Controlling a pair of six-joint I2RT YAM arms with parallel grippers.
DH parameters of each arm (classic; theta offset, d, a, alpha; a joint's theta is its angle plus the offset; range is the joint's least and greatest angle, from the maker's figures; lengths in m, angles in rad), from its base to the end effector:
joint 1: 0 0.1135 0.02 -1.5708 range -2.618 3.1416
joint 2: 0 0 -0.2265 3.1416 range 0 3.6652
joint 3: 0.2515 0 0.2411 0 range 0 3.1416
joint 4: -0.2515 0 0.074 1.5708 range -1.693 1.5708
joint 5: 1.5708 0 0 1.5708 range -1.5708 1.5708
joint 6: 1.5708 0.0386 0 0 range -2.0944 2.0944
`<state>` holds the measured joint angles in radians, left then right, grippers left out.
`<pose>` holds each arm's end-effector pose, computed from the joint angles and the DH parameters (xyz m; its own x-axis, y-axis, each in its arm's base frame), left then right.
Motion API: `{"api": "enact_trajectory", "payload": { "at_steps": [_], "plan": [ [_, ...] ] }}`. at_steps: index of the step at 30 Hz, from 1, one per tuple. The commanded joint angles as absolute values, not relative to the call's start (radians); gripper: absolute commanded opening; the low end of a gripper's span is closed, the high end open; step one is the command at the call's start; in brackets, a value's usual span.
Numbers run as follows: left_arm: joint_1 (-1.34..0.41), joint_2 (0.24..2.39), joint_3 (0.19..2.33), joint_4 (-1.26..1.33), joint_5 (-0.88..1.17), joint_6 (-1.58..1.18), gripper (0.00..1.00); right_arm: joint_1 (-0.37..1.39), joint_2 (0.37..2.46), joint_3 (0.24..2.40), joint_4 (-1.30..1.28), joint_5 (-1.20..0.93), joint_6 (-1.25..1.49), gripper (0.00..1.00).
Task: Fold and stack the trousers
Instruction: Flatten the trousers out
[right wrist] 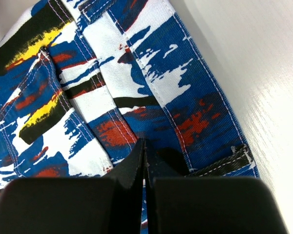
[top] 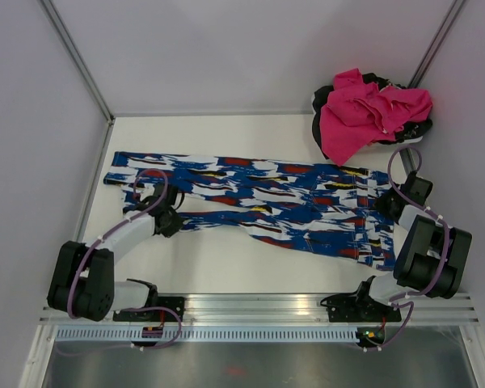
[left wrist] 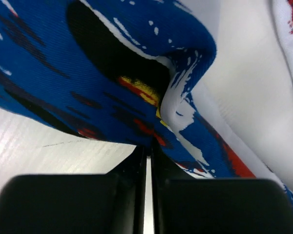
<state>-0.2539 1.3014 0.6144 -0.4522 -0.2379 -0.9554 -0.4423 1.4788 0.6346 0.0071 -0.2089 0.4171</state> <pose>0.2200 -0.0477 0.1288 -0.6290 -0.6566 -0.4163 -0.6320 0.7436 -0.2180 0.2511 -0.1100 0.1214 -0.4949 0.6729 -0.5498 0.5400 0.7339 0.4121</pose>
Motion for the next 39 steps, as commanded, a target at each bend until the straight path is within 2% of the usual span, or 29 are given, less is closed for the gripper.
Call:
{"api": "enact_trajectory", "payload": {
  "at_steps": [1,5,11,18,20,21,22,24,25,26,27,29,30,31,32,36,39],
  "plan": [
    [-0.252,1.295,0.686,-0.468,-0.316,-0.931,0.02,-0.443,1.456,0.637,0.026,-0.213,0.408,0.00],
    [-0.252,1.226,0.834,-0.681,-0.368,-0.806,0.02,-0.443,1.457,0.637,0.023,-0.209,0.408,0.00],
    [-0.250,1.195,1.060,-1.043,-0.276,-0.549,0.02,-0.445,1.447,0.630,0.012,-0.187,0.399,0.00],
    [-0.250,1.114,0.944,-1.114,-0.134,-0.557,0.04,-0.443,1.460,0.652,0.005,-0.186,0.390,0.00],
    [-0.252,1.105,0.948,-1.141,-0.138,-0.575,0.24,-0.443,1.454,0.652,0.003,-0.186,0.391,0.00],
    [-0.252,1.097,0.946,-1.144,-0.159,-0.587,0.59,-0.443,1.454,0.652,0.003,-0.187,0.394,0.00],
    [-0.252,1.097,0.943,-1.147,-0.166,-0.591,0.78,-0.443,1.454,0.656,0.003,-0.192,0.397,0.00],
    [-0.252,1.098,0.957,-1.158,-0.192,-0.606,0.99,-0.443,1.457,0.670,-0.036,-0.210,0.402,0.01],
    [-0.250,1.097,0.971,-1.157,-0.205,-0.617,1.00,-0.443,1.456,0.679,-0.054,-0.213,0.413,0.10],
    [-0.250,1.095,0.979,-1.151,-0.215,-0.627,1.00,-0.443,1.448,0.702,-0.083,-0.225,0.413,0.14],
    [-0.249,1.097,0.985,-1.125,-0.215,-0.641,1.00,-0.443,1.436,0.713,-0.092,-0.277,0.407,0.22],
    [-0.226,1.109,0.991,-1.082,-0.207,-0.656,1.00,-0.443,1.383,0.738,-0.109,-0.327,0.403,0.29],
    [-0.209,1.121,0.986,-1.024,-0.198,-0.663,1.00,-0.442,1.358,0.750,-0.117,-0.346,0.402,0.47],
    [-0.183,1.159,0.977,-0.996,-0.181,-0.664,1.00,-0.430,1.335,0.762,-0.127,-0.377,0.388,0.92],
    [-0.125,1.184,0.976,-0.977,-0.148,-0.670,1.00,-0.420,1.284,0.794,-0.152,-0.393,0.376,0.98],
    [0.050,1.247,0.951,-0.905,-0.150,-0.730,1.00,-0.345,1.175,0.877,-0.236,-0.456,0.327,0.98],
    [0.196,1.250,0.931,-0.821,-0.127,-0.736,0.99,-0.189,1.080,0.867,-0.216,-0.459,0.353,0.98]
  ]
}}
